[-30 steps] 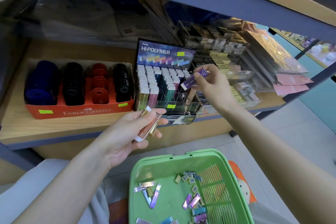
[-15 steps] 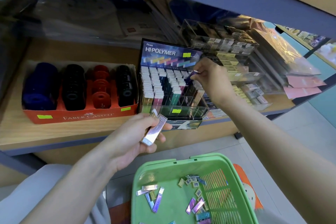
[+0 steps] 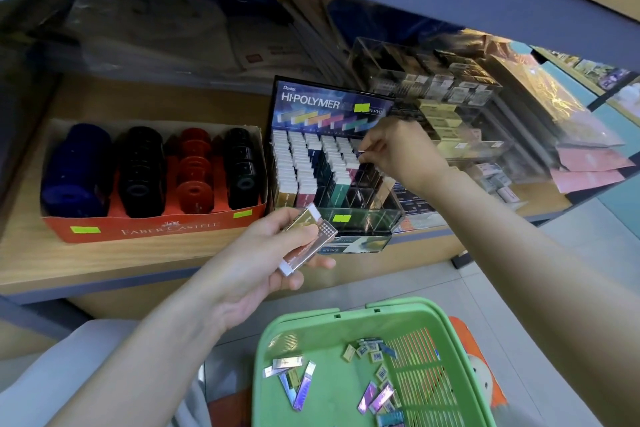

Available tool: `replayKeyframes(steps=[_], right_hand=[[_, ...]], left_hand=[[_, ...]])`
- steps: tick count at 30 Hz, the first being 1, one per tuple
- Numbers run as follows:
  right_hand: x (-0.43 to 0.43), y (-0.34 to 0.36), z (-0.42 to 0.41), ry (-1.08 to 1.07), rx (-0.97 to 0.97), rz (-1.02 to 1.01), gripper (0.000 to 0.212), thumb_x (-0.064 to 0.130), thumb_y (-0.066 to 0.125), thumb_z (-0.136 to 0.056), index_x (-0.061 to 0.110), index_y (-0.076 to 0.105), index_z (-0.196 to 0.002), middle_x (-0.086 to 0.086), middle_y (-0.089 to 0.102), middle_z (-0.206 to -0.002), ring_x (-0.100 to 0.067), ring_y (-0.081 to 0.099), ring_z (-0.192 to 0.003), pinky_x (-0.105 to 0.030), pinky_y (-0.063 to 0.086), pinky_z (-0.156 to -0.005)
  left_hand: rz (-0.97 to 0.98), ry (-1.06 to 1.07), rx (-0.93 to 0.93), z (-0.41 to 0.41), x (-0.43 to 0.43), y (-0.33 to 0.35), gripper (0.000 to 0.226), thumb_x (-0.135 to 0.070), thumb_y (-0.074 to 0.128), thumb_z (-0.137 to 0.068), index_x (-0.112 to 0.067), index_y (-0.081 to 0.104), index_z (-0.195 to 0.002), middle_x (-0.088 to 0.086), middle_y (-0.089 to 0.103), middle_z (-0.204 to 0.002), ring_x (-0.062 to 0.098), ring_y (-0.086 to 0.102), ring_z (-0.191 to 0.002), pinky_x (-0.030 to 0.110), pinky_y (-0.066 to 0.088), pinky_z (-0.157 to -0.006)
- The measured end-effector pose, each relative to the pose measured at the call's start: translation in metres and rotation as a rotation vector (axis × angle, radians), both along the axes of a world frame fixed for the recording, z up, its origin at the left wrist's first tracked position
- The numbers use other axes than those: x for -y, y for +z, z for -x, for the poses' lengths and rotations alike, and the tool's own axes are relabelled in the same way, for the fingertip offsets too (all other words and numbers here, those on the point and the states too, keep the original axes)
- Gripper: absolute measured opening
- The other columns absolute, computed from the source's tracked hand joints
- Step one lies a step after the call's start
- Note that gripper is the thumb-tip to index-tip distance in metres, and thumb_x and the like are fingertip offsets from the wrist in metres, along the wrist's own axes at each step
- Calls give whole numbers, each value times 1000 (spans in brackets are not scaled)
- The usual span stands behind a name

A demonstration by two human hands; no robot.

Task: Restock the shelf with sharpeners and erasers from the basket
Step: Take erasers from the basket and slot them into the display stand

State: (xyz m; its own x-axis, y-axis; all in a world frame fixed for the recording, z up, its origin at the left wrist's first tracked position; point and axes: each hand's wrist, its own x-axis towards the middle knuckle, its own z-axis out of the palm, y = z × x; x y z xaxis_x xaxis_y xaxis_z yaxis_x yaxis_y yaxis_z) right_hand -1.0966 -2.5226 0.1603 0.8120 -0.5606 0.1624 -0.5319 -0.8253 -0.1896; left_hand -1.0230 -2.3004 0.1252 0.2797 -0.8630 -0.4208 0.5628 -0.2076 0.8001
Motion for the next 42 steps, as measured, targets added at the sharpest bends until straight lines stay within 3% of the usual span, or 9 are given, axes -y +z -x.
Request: replayKeyframes(steps=[6,10,16,20,23,28,33,38,42], right_hand=[[-9,1,4,10,-21,167,19,17,67,-87,15,72,-104,-5,73,-97,-25,67,-93,-34,52,-79],[-15,-4,11,40,-33,200,16,16,60,-91,13,72,-101,-6,69,-106,-26,60,-103,-34,50,-78],[-21,-1,18,37,-146,186,31,18,48,-97,13,59,-126,-9,52,-126,-28,43,-117,-30,35,-93],[-54,4,30,8,231,-61,18,18,52,-96,10,66,-104,2,57,-95,-11,52,-86,-13,32,-70],[-87,9,41,68,222,-368,16,29,57,-93,19,68,-85,1,64,-80,-5,50,-66,-13,38,-61],[-102,5,54,76,166,-625,15,20,70,-84,29,63,-75,19,61,-61,-1,51,-59,-14,41,-58],[-100,14,61,-59,338,-827,8,12,56,-93,17,56,-86,-3,64,-79,-5,62,-69,-19,49,-63],[-96,21,69,-45,349,-801,12,12,57,-93,11,66,-101,-11,60,-73,-3,54,-61,-13,42,-58],[-104,12,68,7,234,-699,8,9,63,-89,17,65,-87,-6,65,-76,-5,58,-68,-20,49,-65]], left_hand=[[44,-26,65,0,0,0,16,-10,56,-91,-7,62,-106,-3,71,-77,10,65,-63,16,33,-35],[33,-12,73,1,1,1,16,-10,56,-91,-5,58,-107,2,68,-75,9,62,-56,15,27,-34],[-9,-32,77,4,3,1,13,-13,54,-93,-4,55,-102,11,66,-65,8,49,-43,14,26,-33],[16,-45,93,7,2,4,16,-12,55,-92,-1,57,-104,11,63,-67,6,50,-39,13,26,-33],[17,-81,101,9,2,5,22,-13,58,-90,-1,58,-108,7,63,-64,5,51,-39,13,28,-32],[11,-114,122,14,1,5,22,-12,60,-89,-4,60,-109,-1,63,-59,4,51,-39,14,34,-36],[49,-118,131,14,-1,-2,25,-13,57,-91,-9,61,-115,4,60,-80,6,56,-57,16,47,-52],[124,-79,145,13,-5,-1,22,-15,50,-95,-14,67,-110,0,54,-72,5,53,-59,16,47,-56],[137,-7,204,10,-6,-1,19,-16,49,-96,-15,66,-105,2,55,-69,8,50,-59,17,47,-57]])
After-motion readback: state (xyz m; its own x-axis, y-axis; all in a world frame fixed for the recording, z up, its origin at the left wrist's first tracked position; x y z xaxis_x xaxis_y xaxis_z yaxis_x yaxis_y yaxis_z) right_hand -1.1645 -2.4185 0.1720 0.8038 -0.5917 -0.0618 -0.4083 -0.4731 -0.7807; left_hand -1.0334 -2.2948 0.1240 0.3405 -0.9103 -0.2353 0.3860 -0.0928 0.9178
